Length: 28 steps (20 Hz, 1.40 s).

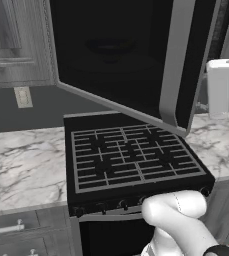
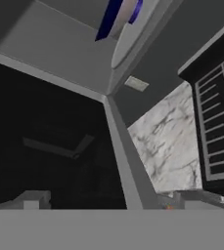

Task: The microwave is finished heating the shrimp and carrot. Take the bowl containing the food and place it on the dining counter.

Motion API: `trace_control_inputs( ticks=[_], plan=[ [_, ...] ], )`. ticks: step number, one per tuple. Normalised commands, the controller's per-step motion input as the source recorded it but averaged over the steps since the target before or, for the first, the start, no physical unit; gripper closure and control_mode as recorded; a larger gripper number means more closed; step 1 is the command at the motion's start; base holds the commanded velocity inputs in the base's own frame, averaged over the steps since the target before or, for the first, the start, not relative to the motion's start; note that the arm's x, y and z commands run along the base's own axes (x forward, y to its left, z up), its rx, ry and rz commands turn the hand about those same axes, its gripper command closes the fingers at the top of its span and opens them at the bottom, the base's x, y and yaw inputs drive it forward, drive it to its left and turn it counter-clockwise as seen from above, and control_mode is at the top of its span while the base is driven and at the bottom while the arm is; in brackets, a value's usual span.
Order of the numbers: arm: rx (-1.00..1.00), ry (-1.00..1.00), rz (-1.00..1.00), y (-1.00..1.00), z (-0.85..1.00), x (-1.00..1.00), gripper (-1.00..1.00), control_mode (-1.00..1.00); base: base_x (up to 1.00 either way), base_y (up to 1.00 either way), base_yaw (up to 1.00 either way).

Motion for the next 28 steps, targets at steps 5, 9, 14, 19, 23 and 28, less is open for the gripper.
trace_control_inputs(
  ticks=[5, 9, 14, 19, 23, 28],
  plan=[
    [0.00, 0.07, 0.15, 1.00, 0.03, -0.02, -1.00, -1.00, 0.00, 0.00, 0.00],
    [0.01, 0.05, 0.18, 1.00, 0.08, -0.18, -1.00, -1.00, 0.00, 0.00, 0.00],
    [0.01, 0.01, 0.17, 1.00, 0.03, -0.24, -1.00, -1.00, 0.00, 0.00, 0.00],
    [0.00, 0.00, 0.01, 1.00, 0.00, 0.00, -1.00, -1.00, 0.00, 0.00, 0.00],
    [0.00, -0.01, -0.09, 1.00, 0.00, 0.00, -1.00, -1.00, 0.00, 0.00, 0.00],
    [-0.09, 0.02, -0.11, 0.61, 0.00, 0.02, -1.00, -1.00, 0.00, 0.00, 0.00]
  ],
)
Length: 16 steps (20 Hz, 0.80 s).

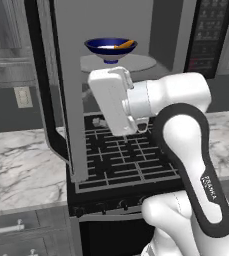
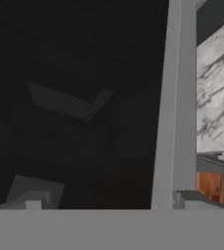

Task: The microwave is finished heating the shrimp and carrot. Take the bowl containing the food and place it on the dining counter.

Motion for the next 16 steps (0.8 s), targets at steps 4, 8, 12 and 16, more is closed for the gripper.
trace_control_inputs(
  ticks=[4, 8, 12, 16],
  plan=[
    [0.01, -0.01, -0.08, -0.49, 0.00, 0.00, -1.00, -1.00, 0.00, 0.00, 0.00],
    [0.04, 0.00, -0.30, -1.00, 0.07, 0.20, -1.00, -1.00, 0.00, 0.00, 0.00],
    [0.00, 0.00, -0.28, -1.00, 0.11, 0.37, -1.00, -1.00, 0.00, 0.00, 0.00],
    [0.00, 0.00, -0.26, -1.00, 0.18, 0.43, -1.00, -1.00, 0.00, 0.00, 0.00]
  ],
)
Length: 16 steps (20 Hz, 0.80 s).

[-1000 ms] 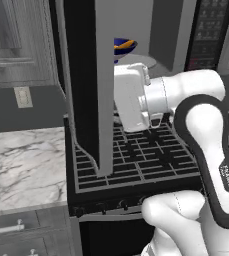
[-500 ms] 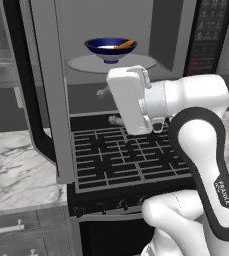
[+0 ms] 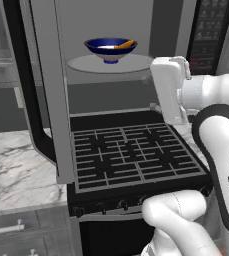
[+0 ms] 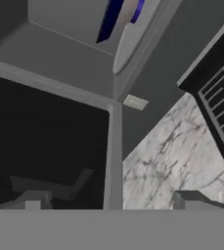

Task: The microwave is finished heating the shrimp and carrot. Take the bowl containing the food and place it on the dining counter.

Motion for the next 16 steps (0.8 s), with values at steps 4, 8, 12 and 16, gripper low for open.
trace_control_inputs(
  ticks=[4, 8, 12, 16],
  plan=[
    [0.00, 0.00, -0.25, -1.00, 0.26, 0.48, -1.00, -1.00, 0.00, 0.00, 0.00],
    [0.00, 0.01, -0.24, -1.00, 0.33, 0.62, -1.00, -1.00, 0.00, 0.00, 0.00],
    [0.00, 0.03, -0.07, -0.66, 0.17, 0.57, -1.00, -1.00, 0.00, 0.00, 0.00],
    [0.00, 0.00, 0.00, 0.04, -0.07, 0.25, -1.00, -1.00, 0.00, 0.00, 0.00]
  ],
)
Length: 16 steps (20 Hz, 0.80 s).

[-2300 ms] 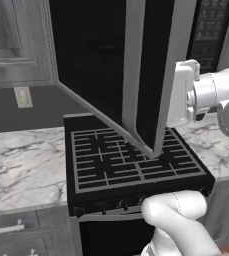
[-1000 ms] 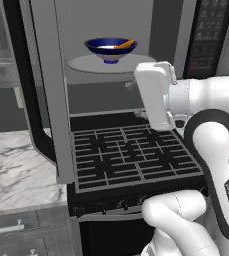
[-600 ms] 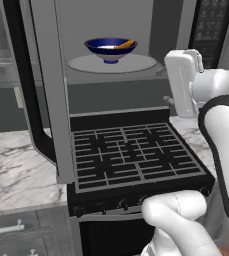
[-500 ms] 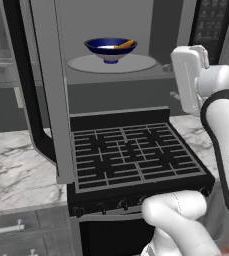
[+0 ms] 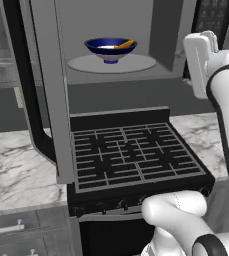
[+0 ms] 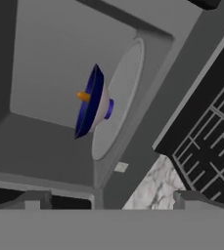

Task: The microwave is finished heating the shrimp and carrot. Take the bowl containing the food and place it on the dining counter.

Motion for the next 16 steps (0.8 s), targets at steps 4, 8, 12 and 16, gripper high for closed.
trace_control_inputs(
  ticks=[4, 8, 12, 16],
  plan=[
    [0.00, 0.00, 0.02, 0.36, -0.01, 0.72, -1.00, -1.00, 0.00, 0.00, 0.00],
    [0.00, 0.06, 0.00, 0.64, 0.00, 0.79, -1.00, -1.00, 0.00, 0.00, 0.00],
    [0.00, 0.04, 0.00, 0.51, 0.02, 0.88, -1.00, -1.00, 0.00, 0.00, 0.00],
    [0.00, 0.10, 0.00, 0.19, 0.00, 0.85, -1.00, -1.00, 0.00, 0.00, 0.00]
  ],
)
